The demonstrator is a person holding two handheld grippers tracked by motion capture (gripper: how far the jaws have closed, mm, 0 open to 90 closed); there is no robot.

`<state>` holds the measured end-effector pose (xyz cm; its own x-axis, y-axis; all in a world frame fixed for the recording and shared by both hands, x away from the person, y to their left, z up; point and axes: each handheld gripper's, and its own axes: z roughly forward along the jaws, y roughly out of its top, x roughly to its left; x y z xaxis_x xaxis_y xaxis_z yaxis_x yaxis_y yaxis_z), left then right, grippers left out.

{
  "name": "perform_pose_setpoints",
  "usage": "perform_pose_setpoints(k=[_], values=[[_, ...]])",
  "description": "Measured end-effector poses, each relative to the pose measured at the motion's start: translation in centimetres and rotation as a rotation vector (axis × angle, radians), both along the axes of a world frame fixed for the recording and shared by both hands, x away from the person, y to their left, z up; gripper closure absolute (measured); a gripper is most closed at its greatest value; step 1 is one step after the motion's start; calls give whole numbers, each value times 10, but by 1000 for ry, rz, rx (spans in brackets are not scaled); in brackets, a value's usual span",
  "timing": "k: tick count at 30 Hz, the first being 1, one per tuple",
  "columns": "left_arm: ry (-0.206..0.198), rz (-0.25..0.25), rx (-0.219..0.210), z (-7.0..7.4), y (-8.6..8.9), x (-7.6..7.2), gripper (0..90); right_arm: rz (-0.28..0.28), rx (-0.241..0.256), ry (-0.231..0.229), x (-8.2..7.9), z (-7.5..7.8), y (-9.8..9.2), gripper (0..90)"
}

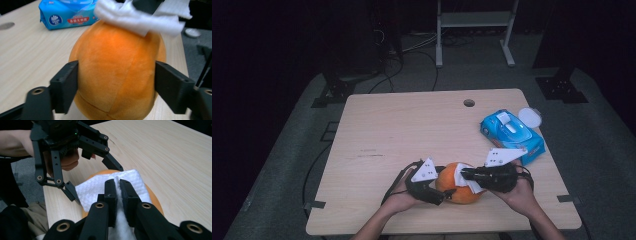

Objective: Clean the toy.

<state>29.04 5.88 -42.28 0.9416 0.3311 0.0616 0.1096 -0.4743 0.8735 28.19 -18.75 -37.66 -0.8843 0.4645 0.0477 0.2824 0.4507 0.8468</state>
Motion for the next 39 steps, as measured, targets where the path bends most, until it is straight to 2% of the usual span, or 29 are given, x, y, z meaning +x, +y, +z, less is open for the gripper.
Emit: perform_pose_setpoints(k=[3,5,8,10,12,14,17,20,23,27,29,31,32,36,39], values=[[-24,-33,-11,6,-7,-7,285,23,-4,-19,-4,4,8,837],[-25,-58,-11,8,-10,-11,277,39,-15,-33,-7,7,13,838],[0,-53,-19,3,-8,-6,192,42,-34,-42,-8,7,13,838],[37,-27,-29,-1,-7,-1,156,30,-27,-31,-6,5,8,838],[48,-24,-40,-3,-7,0,183,23,-16,-21,-4,5,5,838],[29,-23,-36,-2,-10,-3,241,15,-15,-20,-4,5,5,838],[4,-40,-26,0,-13,-7,263,49,-18,-22,-8,3,16,838],[0,-46,-23,-2,-11,-7,270,68,-50,-34,-12,3,24,838],[9,-42,-13,-3,-8,-6,275,49,-48,-42,-10,6,16,839],[27,-36,-13,-7,-3,-2,270,-24,-38,-22,1,5,-8,839],[49,-33,-35,-6,-2,0,254,-52,-28,0,6,1,-19,839],[79,-31,-81,-6,-5,0,208,-64,-22,3,6,-1,-22,841],[79,-30,-85,-6,-6,0,202,-59,-23,1,5,-1,-19,841],[51,-34,-56,-6,-9,-3,204,1,-20,-10,-2,0,0,840],[44,-33,-36,-7,-4,-2,245,22,-39,-20,-5,0,8,840]])
